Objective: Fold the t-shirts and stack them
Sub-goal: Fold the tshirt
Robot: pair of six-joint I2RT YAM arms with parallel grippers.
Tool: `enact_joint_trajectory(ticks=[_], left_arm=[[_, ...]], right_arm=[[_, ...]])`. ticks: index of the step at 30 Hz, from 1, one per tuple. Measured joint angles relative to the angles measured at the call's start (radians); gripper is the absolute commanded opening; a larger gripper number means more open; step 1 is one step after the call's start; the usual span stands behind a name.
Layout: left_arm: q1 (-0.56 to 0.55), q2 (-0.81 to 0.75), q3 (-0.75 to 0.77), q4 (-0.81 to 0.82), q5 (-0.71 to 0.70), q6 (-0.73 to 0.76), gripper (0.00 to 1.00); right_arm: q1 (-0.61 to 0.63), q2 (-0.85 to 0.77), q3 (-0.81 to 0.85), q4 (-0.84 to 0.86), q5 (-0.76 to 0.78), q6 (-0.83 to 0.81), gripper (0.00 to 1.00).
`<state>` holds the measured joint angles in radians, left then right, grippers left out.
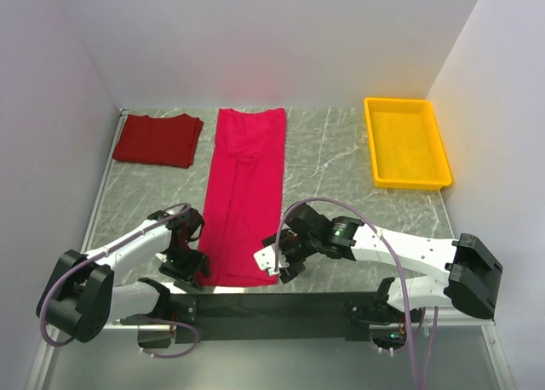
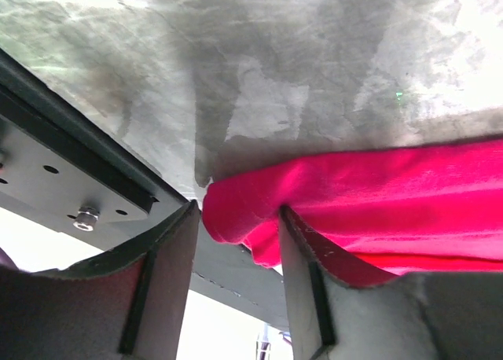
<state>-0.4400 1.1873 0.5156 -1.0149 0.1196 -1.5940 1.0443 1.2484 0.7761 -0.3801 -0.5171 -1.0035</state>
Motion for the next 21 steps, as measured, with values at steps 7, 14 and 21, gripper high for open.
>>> enact_joint_trajectory(ticks=[7,14,21], left_arm=[[0.000,0.037,0.008,0.016,0.021,0.002,0.46],[0.001,0.052,-0.010,0.043,0.066,0.003,0.38],[0.001,0.036,-0.034,0.097,0.101,0.002,0.04]], right_arm=[[-0.013,0.002,0.008,-0.003,0.000,0.000,0.72],[-0.045,0.013,0.029,-0.008,-0.001,0.007,0.72],[-0.048,0.026,0.055,-0.016,-0.008,0.011,0.72]])
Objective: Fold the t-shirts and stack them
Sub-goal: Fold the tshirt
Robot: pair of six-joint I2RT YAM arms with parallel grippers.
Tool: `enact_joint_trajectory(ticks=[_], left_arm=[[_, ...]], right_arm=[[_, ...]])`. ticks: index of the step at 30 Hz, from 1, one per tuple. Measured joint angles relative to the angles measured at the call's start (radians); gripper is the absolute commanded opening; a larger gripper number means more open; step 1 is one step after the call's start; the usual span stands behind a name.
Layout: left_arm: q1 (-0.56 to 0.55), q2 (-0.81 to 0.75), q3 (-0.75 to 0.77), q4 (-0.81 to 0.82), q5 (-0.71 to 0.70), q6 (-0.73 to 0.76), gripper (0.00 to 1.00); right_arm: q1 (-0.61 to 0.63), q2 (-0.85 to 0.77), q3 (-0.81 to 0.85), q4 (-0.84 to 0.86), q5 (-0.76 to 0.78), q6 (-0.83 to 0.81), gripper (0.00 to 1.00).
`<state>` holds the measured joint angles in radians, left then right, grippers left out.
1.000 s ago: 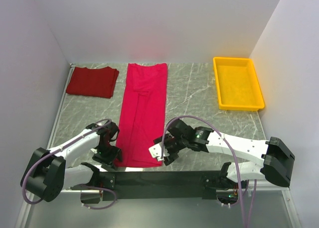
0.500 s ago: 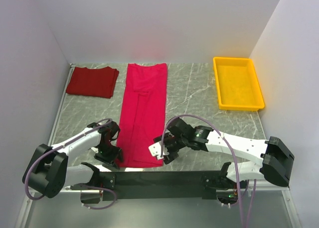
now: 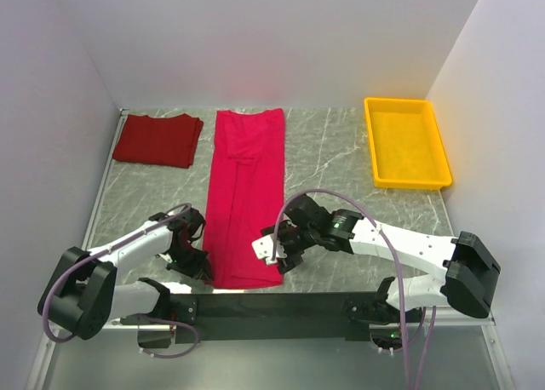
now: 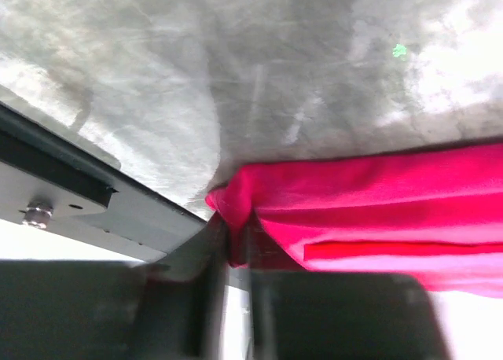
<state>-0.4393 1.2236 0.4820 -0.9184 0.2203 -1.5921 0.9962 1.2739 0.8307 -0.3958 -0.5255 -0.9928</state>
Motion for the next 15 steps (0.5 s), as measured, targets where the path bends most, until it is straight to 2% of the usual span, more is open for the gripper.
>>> enact_joint_trajectory(ticks=[1,10,15], left_arm=[[0.000,-0.003,-0.002,0.005,0.001,-0.004,0.01],[-0.007,-0.037,0.004,0.011,-0.014,0.016,0.00],[-0.010,-0.043,0.018,0.004,-0.057,0.041,0.01]], right_arm=[[0.000,0.001,0.002,-0.002,-0.002,0.000,0.72],[0.008,0.014,0.003,-0.130,-0.077,-0.108,0.72],[0.069,0.042,-0.026,-0.139,-0.059,-0.142,0.72]])
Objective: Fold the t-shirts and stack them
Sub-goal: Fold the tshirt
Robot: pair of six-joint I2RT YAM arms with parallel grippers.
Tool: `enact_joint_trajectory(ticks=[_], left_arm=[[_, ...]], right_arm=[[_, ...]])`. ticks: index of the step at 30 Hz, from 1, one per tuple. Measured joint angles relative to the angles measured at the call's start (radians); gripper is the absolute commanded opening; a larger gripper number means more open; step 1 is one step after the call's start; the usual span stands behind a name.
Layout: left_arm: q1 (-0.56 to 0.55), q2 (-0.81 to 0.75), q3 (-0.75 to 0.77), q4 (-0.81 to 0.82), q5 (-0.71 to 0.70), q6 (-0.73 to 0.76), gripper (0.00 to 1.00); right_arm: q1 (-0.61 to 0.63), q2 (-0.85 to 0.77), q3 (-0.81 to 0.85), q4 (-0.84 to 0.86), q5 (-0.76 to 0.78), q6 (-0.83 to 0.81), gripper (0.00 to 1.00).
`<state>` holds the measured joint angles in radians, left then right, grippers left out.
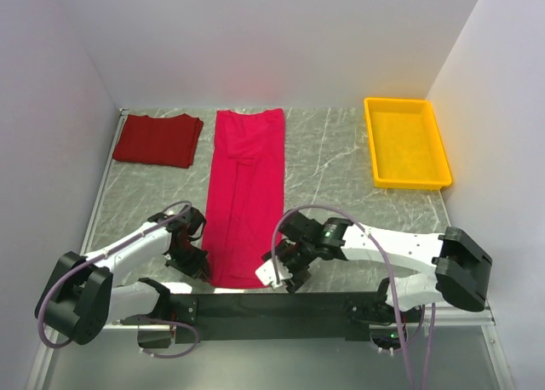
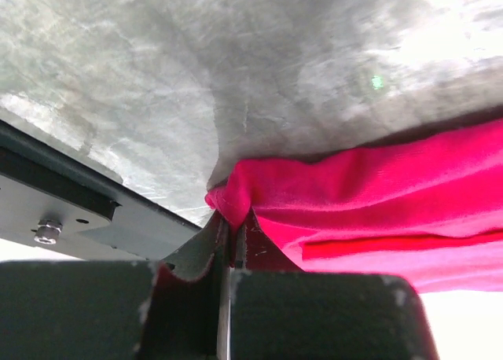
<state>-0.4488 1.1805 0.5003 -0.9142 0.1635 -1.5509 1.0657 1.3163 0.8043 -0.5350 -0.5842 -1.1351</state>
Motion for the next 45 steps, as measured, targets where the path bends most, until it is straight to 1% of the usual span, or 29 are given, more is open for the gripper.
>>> enact_joint_trajectory(ticks=[9,14,17,21,28,38,41,42,44,45], left_arm=[[0.000,-0.025,-0.003,0.004,-0.021,0.020,0.00],[0.000,-0.033,-0.007,0.006,-0.021,0.021,0.01],[0.000,-0.034,-0.008,0.008,-0.021,0.024,0.01],[0.000,-0.034,-0.008,0.010,-0.020,0.028,0.00],[0.000,-0.034,-0.008,0.014,-0.019,0.037,0.01],[0.000,-0.055,-0.016,0.024,-0.019,0.039,0.01],[0.000,-0.063,-0.019,0.028,-0.019,0.038,0.01],[0.000,-0.065,-0.020,0.030,-0.019,0.038,0.01],[0.000,-0.071,-0.022,0.034,-0.020,0.038,0.01],[0.000,-0.072,-0.023,0.035,-0.020,0.038,0.01]], right_arm=[[0.080,0.148,-0.018,0.087,0.113,0.053,0.68],[0.116,0.186,-0.021,0.145,0.169,0.081,0.65],[0.135,0.196,-0.029,0.175,0.191,0.097,0.62],[0.159,0.204,-0.039,0.211,0.216,0.120,0.55],[0.174,0.216,-0.039,0.247,0.241,0.159,0.49],[0.176,0.226,-0.033,0.266,0.270,0.232,0.51],[0.179,0.242,-0.016,0.264,0.280,0.260,0.48],[0.180,0.249,-0.010,0.263,0.283,0.269,0.44],[0.181,0.260,-0.002,0.264,0.286,0.286,0.42],[0.182,0.262,0.001,0.264,0.290,0.294,0.40]])
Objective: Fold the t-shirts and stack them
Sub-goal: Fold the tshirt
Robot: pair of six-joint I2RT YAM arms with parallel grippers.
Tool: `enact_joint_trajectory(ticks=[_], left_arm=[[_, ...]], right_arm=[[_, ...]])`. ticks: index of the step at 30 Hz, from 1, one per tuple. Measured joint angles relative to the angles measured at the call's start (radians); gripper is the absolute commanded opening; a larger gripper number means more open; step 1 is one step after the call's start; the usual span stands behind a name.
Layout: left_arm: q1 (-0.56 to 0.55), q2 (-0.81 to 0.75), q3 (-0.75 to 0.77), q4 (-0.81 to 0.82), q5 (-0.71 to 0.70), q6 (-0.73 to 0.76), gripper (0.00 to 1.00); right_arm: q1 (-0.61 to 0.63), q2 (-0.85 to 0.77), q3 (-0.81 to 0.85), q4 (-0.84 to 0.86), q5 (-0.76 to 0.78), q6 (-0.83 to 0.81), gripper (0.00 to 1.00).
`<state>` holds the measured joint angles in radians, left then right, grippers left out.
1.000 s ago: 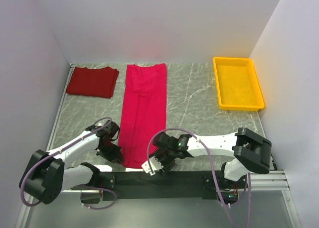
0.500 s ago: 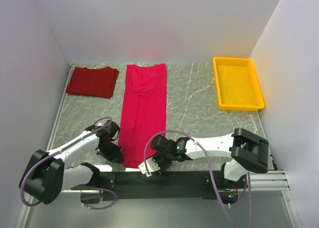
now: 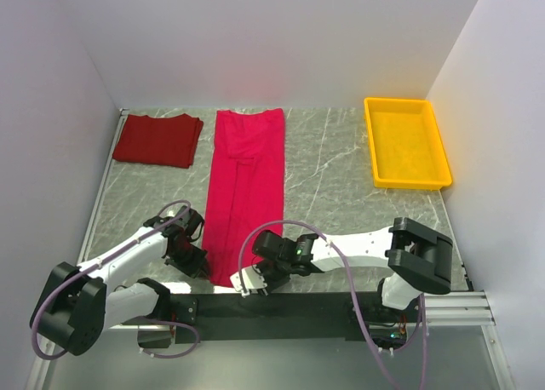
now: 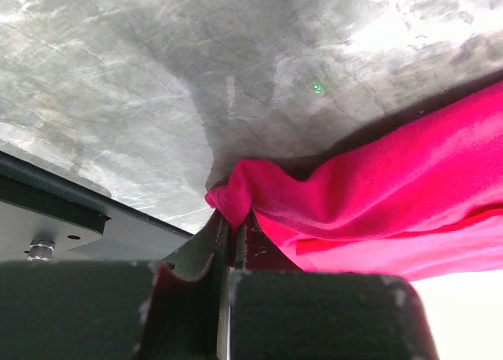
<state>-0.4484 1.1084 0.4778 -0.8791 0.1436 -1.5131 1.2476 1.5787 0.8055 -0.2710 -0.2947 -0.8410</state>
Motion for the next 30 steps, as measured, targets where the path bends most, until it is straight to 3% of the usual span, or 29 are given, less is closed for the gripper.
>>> enact_joint_trajectory(ticks=[2,8,11,18,30], left_arm=[[0.000,-0.003,-0.001,0.003,0.000,0.000,0.01],[0.000,-0.008,-0.003,0.008,0.000,0.000,0.01],[0.000,-0.012,-0.003,0.007,-0.001,0.000,0.01],[0.000,-0.038,-0.012,0.006,0.002,0.000,0.01],[0.000,-0.029,0.049,-0.002,0.017,0.025,0.00]], right_arm=[[0.000,0.002,0.001,0.000,0.004,0.013,0.36],[0.005,0.006,0.003,0.002,0.024,0.041,0.08],[0.005,0.006,0.005,0.002,0.027,0.048,0.01],[-0.007,0.001,0.006,-0.003,0.011,0.075,0.00],[-0.192,-0.063,0.078,-0.134,-0.173,0.153,0.00]])
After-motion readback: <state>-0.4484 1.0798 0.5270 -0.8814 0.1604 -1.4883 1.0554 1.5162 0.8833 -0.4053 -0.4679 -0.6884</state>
